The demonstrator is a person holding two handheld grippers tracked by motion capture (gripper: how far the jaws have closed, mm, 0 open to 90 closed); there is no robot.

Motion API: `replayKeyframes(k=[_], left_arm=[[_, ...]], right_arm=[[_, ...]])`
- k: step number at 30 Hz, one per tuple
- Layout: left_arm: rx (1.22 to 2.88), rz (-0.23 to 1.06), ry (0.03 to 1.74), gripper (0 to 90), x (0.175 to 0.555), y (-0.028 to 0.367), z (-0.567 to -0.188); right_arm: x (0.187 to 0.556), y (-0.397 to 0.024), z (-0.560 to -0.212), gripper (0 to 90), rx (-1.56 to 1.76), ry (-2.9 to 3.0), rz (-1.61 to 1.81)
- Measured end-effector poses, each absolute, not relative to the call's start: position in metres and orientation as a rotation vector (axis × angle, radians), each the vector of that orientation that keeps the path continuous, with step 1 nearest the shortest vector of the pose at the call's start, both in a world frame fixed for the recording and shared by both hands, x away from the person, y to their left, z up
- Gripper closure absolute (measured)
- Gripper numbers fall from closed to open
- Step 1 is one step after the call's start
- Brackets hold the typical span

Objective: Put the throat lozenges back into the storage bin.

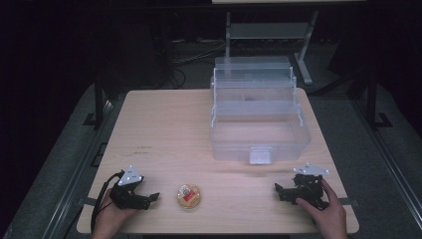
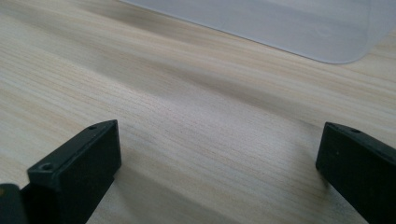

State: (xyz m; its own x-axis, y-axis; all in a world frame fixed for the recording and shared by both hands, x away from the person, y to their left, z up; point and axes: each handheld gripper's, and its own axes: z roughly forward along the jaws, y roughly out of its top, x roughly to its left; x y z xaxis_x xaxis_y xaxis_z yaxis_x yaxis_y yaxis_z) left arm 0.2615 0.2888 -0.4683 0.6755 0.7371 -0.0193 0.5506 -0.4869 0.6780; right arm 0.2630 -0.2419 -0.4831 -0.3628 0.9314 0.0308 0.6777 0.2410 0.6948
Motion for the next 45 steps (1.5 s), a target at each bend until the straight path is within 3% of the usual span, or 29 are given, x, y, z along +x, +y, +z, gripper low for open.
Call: replayKeyframes(k=[45], left_arm=[[2.310,0.226,0.911,13.7,0.263,0.262,-0.432]], right_arm=[[0.263,-0.242,-0.483,0.0,1.473,2.131,0.888]])
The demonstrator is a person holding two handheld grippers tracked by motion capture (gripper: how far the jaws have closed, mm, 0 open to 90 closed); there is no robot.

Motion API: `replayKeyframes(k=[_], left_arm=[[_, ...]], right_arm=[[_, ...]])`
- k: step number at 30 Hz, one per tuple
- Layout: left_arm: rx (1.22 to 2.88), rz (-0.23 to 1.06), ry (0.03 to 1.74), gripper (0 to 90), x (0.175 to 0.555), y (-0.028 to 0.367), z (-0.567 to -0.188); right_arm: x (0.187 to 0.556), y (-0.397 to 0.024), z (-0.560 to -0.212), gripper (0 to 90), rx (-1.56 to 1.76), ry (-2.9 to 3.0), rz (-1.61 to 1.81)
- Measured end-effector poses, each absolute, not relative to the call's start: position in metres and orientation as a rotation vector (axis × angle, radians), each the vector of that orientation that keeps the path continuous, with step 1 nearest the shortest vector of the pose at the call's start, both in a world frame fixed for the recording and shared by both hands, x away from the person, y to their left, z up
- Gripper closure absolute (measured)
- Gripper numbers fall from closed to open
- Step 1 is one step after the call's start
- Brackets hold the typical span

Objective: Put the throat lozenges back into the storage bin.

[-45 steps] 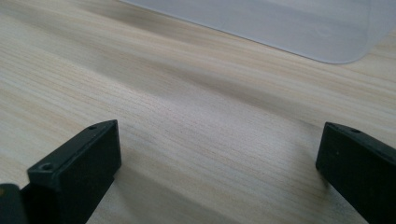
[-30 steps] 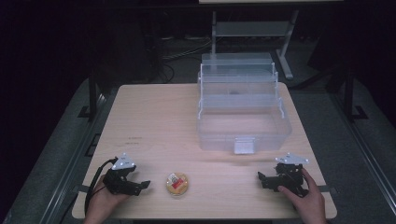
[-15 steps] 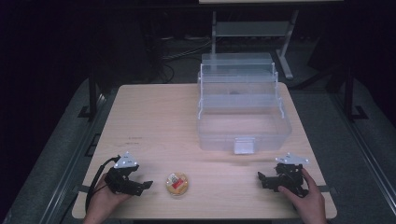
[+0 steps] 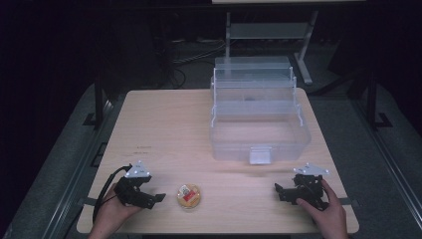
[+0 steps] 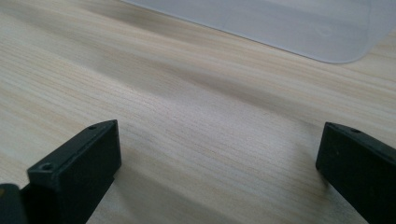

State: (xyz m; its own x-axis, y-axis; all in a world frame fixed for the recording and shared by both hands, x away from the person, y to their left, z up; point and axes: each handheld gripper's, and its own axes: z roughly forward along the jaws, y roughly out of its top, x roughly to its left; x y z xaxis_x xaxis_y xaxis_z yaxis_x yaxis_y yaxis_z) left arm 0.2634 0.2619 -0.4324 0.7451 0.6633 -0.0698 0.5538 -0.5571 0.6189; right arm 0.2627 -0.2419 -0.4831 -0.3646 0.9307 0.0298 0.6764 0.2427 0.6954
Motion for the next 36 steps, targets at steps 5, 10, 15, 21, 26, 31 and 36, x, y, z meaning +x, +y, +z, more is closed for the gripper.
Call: replayKeyframes(k=[5,10,15,21,26,31,36], left_arm=[[2.318,0.215,0.888,13.8,0.265,0.255,-0.428],[2.327,0.200,0.873,13.8,0.265,0.251,-0.426],[2.336,0.186,0.845,13.9,0.266,0.242,-0.424],[2.348,0.175,0.823,13.9,0.269,0.235,-0.422],[2.355,0.168,0.802,13.9,0.269,0.229,-0.421],[2.362,0.159,0.785,13.9,0.270,0.221,-0.420],[2.370,0.154,0.771,13.9,0.271,0.217,-0.420]], right_arm=[[0.263,-0.242,-0.483,0.0,1.473,2.131,0.888],[0.263,-0.242,-0.483,0.0,1.472,2.131,0.888],[0.263,-0.242,-0.483,0.0,1.473,2.131,0.888],[0.263,-0.242,-0.483,0.0,1.473,2.131,0.888],[0.263,-0.242,-0.483,0.0,1.473,2.131,0.888],[0.263,-0.242,-0.483,0.0,1.474,2.131,0.888],[0.263,-0.242,-0.483,0.0,1.474,2.131,0.888]])
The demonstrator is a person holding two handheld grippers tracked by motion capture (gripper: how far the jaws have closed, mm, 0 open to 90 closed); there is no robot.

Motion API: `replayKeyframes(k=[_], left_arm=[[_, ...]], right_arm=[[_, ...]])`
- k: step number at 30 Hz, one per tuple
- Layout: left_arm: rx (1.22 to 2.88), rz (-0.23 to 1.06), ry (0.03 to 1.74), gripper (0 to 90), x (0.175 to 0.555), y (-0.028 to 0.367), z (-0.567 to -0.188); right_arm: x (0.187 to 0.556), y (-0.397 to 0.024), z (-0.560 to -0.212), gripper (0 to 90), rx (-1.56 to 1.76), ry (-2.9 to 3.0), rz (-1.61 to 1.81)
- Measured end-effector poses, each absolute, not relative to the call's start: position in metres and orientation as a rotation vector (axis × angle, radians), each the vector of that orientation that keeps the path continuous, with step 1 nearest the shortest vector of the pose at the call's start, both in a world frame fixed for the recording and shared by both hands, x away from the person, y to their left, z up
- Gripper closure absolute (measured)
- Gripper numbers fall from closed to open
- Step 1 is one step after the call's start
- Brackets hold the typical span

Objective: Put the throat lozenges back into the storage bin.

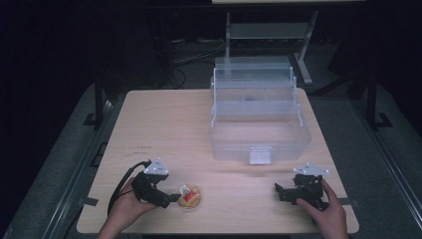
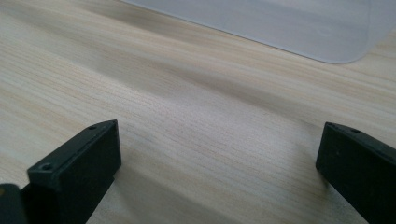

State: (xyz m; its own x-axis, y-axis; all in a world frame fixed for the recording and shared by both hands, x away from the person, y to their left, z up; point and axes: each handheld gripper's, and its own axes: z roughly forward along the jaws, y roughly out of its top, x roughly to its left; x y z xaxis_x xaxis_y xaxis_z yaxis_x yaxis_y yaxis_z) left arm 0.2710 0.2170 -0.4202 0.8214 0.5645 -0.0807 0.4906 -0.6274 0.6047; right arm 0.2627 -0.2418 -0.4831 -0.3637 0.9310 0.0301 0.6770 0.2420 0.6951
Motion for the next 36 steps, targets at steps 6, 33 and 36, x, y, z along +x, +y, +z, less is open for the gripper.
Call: replayKeyframes(k=[6,33,36], left_arm=[[2.379,0.144,0.749,14.0,0.272,0.209,-0.420],[2.411,0.109,0.684,14.0,0.274,0.185,-0.423],[2.432,0.100,0.663,14.0,0.275,0.181,-0.424]], right_arm=[[0.263,-0.242,-0.483,0.0,1.473,2.131,0.888],[0.263,-0.242,-0.483,0.0,1.473,2.131,0.888],[0.263,-0.242,-0.483,0.0,1.473,2.131,0.888]])
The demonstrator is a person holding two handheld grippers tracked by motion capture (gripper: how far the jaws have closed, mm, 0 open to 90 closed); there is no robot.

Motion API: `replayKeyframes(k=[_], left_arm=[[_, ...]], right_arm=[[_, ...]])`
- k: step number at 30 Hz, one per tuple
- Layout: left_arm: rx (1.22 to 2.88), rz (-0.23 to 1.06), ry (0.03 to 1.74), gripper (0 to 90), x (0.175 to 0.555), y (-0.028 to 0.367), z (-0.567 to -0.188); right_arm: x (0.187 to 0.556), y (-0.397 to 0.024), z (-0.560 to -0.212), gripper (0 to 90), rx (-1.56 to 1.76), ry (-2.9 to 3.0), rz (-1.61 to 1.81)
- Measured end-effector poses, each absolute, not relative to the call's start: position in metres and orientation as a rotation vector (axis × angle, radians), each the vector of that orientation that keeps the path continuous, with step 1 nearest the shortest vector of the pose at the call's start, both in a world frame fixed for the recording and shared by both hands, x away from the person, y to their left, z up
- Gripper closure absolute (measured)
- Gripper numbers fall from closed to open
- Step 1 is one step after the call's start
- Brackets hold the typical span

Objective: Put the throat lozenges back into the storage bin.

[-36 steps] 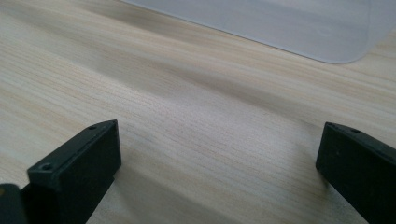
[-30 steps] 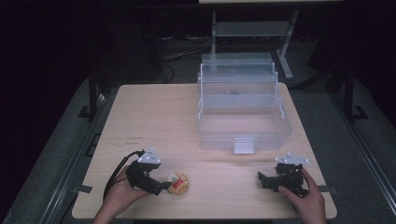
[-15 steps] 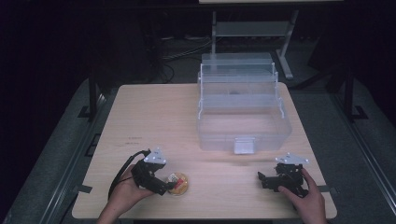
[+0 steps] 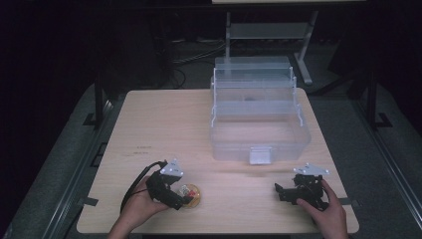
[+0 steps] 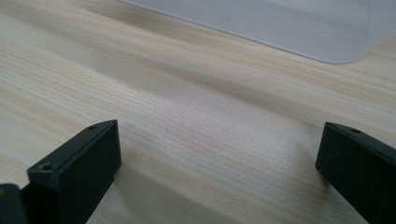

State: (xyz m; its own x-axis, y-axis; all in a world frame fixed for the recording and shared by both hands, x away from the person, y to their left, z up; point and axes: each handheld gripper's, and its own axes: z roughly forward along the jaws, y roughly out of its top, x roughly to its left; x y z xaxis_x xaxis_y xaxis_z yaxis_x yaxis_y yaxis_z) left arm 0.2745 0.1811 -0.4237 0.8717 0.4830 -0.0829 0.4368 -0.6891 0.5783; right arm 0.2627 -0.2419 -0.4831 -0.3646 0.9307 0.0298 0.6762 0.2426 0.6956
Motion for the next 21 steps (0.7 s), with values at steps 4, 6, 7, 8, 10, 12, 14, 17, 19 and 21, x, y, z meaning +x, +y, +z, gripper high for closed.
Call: replayKeyframes(k=[4,6,7,8,10,12,14,17,19,21], left_arm=[[2.442,0.093,0.653,14.0,0.275,0.178,-0.425],[2.451,0.088,0.643,14.0,0.275,0.175,-0.426],[2.454,0.088,0.641,14.0,0.275,0.173,-0.427],[2.462,0.088,0.634,14.0,0.275,0.172,-0.427],[2.467,0.084,0.632,14.0,0.275,0.170,-0.428],[2.466,0.085,0.637,14.1,0.275,0.168,-0.429],[2.473,0.085,0.635,14.0,0.275,0.167,-0.430],[2.488,0.091,0.628,14.1,0.277,0.164,-0.433],[2.506,0.091,0.618,14.1,0.277,0.163,-0.433],[2.511,0.093,0.620,14.0,0.278,0.162,-0.435]], right_arm=[[0.263,-0.242,-0.483,0.0,1.473,2.131,0.888],[0.263,-0.242,-0.483,0.0,1.473,2.131,0.888],[0.263,-0.242,-0.483,0.0,1.474,2.131,0.888],[0.263,-0.242,-0.483,0.0,1.473,2.131,0.888],[0.263,-0.242,-0.483,0.0,1.473,2.131,0.888],[0.263,-0.242,-0.483,0.0,1.472,2.131,0.888],[0.263,-0.242,-0.483,0.0,1.473,2.131,0.888],[0.263,-0.242,-0.483,0.0,1.473,2.131,0.888],[0.263,-0.242,-0.483,0.0,1.472,2.131,0.888],[0.263,-0.242,-0.483,0.0,1.472,2.131,0.888]])
